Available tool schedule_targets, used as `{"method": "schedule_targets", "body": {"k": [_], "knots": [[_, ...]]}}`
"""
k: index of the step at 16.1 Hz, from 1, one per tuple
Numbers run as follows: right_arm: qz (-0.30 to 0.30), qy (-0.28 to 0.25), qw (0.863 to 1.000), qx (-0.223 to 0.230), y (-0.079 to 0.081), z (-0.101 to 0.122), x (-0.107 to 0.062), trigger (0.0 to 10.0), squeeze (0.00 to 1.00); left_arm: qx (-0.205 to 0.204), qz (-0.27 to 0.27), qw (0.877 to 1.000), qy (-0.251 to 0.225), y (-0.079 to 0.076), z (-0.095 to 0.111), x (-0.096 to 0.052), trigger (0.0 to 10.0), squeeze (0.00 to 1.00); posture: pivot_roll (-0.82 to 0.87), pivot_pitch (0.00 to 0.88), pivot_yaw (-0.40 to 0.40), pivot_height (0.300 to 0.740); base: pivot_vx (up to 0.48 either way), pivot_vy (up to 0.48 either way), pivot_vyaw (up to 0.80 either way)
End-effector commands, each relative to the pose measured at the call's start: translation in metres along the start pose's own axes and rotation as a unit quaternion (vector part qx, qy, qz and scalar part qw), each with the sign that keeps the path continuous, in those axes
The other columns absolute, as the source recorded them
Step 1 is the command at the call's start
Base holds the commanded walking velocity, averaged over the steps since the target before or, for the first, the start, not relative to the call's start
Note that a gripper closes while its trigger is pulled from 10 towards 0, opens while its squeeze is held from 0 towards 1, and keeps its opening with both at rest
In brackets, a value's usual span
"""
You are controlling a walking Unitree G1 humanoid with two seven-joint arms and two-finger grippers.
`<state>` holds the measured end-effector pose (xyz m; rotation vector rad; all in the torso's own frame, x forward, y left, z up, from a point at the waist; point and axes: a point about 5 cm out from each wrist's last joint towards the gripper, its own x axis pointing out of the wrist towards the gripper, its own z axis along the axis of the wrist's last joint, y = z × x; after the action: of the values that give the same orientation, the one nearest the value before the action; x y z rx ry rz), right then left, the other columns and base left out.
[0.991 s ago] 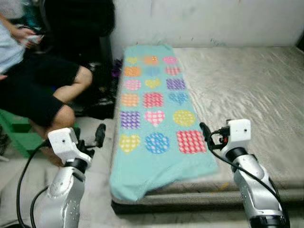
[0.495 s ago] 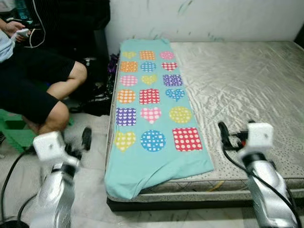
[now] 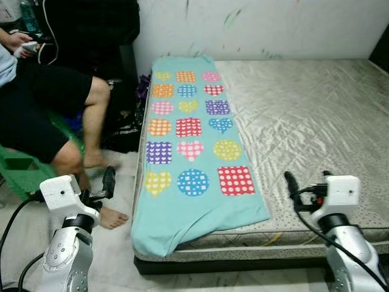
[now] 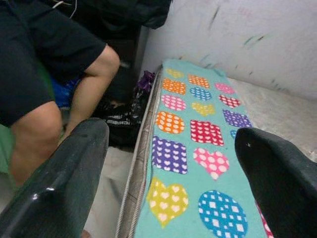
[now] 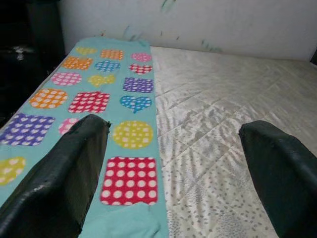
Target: Clean up the room
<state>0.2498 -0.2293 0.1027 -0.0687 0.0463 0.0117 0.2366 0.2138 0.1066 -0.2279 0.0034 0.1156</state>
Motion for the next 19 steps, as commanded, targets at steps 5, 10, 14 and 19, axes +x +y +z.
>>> {"method": "schedule_targets", "body": {"k": [5, 10, 14, 19], "knots": [[0.007, 0.016, 1.000, 0.018, 0.006, 0.001, 0.003, 10.0, 0.00, 0.011, 0.005, 1.000, 0.024, 0.010, -0.003, -0.017, 10.0, 0.00, -0.07, 0.046, 0.007, 0.740, 0.000, 0.000, -0.48], [-0.007, 0.025, 0.999, 0.019, 0.004, 0.002, 0.001, 10.0, 0.00, 0.001, -0.012, 0.999, 0.037, -0.003, -0.003, -0.019, 10.0, 0.00, -0.08, 0.096, 0.006, 0.740, 0.000, 0.000, -0.80], [-0.035, 0.023, 0.999, 0.019, -0.001, 0.004, 0.004, 10.0, 0.00, -0.002, -0.008, 0.999, 0.040, -0.003, -0.002, -0.018, 10.0, 0.00, -0.08, 0.106, 0.013, 0.740, 0.000, 0.000, -0.80], [-0.036, 0.011, 0.999, 0.026, 0.005, 0.007, 0.004, 10.0, 0.00, -0.004, -0.013, 0.999, 0.039, -0.007, -0.001, -0.013, 10.0, 0.00, -0.08, 0.112, 0.021, 0.740, 0.000, 0.000, -0.16]]}}
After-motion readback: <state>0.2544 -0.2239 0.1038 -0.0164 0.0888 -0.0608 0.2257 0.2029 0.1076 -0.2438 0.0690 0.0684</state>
